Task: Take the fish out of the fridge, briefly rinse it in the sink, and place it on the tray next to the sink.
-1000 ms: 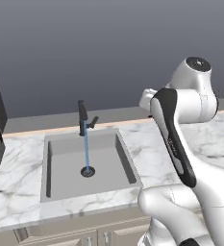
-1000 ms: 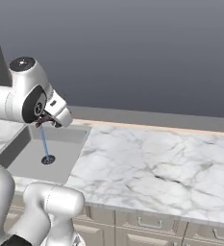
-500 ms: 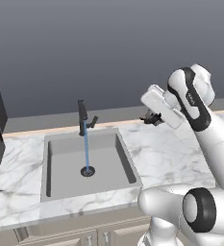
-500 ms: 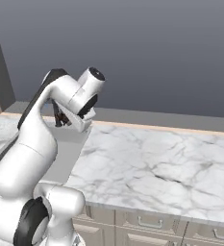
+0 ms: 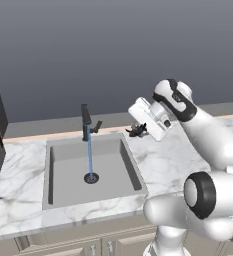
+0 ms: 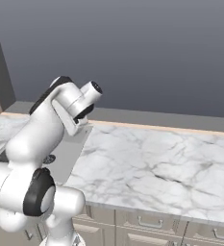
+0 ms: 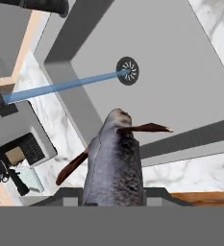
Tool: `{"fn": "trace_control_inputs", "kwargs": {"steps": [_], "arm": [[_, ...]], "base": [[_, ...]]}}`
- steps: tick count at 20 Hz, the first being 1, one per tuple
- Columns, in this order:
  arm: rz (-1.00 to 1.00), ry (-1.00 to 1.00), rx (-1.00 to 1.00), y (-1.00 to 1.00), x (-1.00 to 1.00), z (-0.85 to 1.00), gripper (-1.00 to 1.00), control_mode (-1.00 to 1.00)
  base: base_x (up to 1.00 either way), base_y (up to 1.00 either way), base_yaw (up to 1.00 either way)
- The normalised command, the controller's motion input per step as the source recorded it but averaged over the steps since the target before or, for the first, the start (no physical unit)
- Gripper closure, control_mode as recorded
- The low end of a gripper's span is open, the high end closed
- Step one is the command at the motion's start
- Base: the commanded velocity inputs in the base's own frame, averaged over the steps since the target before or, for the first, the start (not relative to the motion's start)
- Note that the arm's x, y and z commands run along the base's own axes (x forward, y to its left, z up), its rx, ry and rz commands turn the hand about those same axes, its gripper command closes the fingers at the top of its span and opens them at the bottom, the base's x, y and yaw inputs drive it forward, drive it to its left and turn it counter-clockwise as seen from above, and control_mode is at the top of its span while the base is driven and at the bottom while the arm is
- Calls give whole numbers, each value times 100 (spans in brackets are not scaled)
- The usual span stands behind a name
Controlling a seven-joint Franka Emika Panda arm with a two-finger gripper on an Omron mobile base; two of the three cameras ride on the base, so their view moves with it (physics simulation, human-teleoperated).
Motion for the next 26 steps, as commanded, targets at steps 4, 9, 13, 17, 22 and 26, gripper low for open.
{"fn": "trace_control_inputs", "kwargs": {"steps": [4,9,13,17,22,26], "arm": [[2,17,7,84,49,-68,100,-100],[3,7,13,66,26,-49,100,-100],[0,0,22,31,18,-16,100,-100],[0,0,22,6,30,-4,100,-100],[0,2,12,22,30,-15,100,-100],[0,10,0,56,19,-28,100,-100]], "base": [[0,0,0],[0,0,0],[0,0,0],[0,0,0],[0,0,0],[0,0,0]]}}
